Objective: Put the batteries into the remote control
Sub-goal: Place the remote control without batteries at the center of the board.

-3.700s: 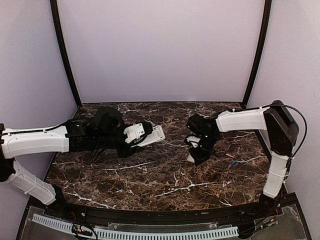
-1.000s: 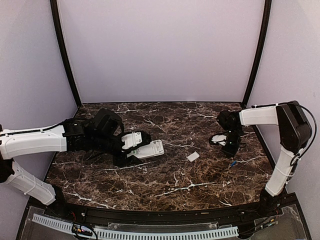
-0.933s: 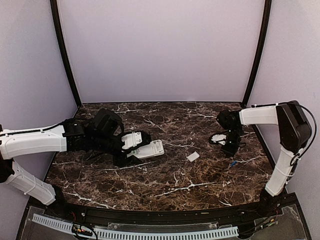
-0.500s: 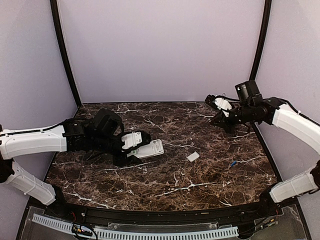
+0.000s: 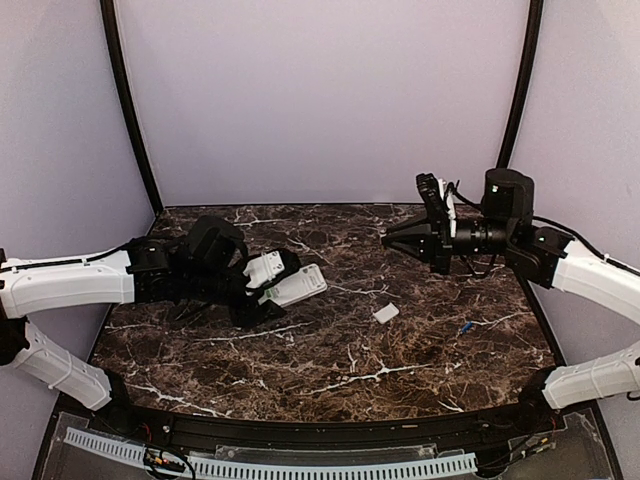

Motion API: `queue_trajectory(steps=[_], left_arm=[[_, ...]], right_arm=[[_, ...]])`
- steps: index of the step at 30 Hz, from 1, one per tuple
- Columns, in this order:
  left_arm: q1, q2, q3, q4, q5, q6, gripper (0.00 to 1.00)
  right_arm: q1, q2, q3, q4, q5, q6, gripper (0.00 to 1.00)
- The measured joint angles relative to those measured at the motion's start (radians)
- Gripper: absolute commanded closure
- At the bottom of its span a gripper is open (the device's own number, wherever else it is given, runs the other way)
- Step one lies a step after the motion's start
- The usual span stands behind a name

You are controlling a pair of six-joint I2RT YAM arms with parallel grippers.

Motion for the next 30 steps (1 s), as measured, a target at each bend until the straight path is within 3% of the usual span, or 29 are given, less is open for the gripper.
queue_trajectory(steps=[13,22,30], left_arm=[[-0.020,0.045,-0.008,0.036,-0.087,-0.212,1.00],[-0.046,0.058,-0.079,0.044,-0.187,-0.296,1.00],[-0.049,0.194,-0.072,0.026,-0.218,-0.343,1.00]], right_arm=[[0.007,0.000,0.023,0.030,0.024,0.375,1.00],[0.011,-0.005,0.037,-0.145,0.144,0.609,1.00],[0.012,0.001,0.023,-0.257,0.192,0.669,1.00]])
